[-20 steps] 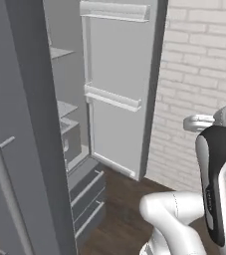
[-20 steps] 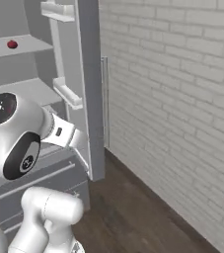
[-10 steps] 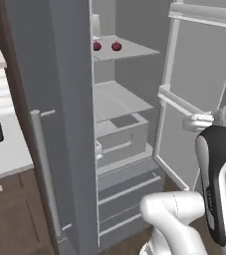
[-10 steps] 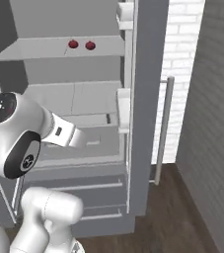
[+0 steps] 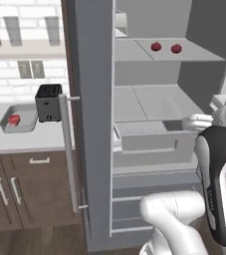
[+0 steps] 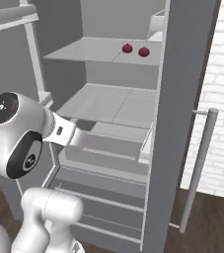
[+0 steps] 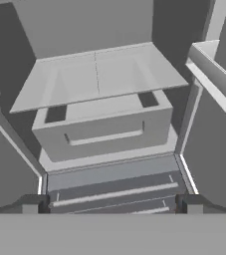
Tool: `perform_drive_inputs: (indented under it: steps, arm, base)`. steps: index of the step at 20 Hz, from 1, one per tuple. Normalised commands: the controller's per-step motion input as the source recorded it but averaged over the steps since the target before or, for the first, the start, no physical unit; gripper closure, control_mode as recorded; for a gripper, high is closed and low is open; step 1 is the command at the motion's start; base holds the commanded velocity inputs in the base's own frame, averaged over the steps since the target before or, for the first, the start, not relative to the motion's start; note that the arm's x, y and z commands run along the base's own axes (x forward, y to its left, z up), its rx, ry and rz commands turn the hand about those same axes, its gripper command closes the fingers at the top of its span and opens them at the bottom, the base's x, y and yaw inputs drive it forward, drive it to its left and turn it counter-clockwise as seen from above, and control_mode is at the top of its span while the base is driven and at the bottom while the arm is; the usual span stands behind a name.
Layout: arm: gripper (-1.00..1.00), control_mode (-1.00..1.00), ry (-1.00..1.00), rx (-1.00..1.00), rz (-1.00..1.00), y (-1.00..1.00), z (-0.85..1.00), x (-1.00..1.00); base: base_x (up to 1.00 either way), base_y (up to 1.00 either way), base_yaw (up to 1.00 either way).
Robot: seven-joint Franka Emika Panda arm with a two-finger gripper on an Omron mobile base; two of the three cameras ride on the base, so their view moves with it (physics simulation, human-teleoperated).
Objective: Place one tomato and one steak in each tupperware on the nearby counter, to pack two identical lunches.
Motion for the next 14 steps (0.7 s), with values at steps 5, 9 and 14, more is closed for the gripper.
perform_drive_inputs:
  steps: [5,9,14]
  arm:
    - [-1.00,1.00,0.00,0.00,0.00,0.00,0.00,0.00]
    - [-1.00,1.00,0.00,0.00,0.00,0.00,0.00,0.00]
    - [-1.00,-1.00,0.01,0.01,0.01,0.00,0.15,0.00]
  base:
    - [0.74,-0.21,0.14]
    - [1.00,-0.48,0.00]
    - [0.53,-0.22,0.00]
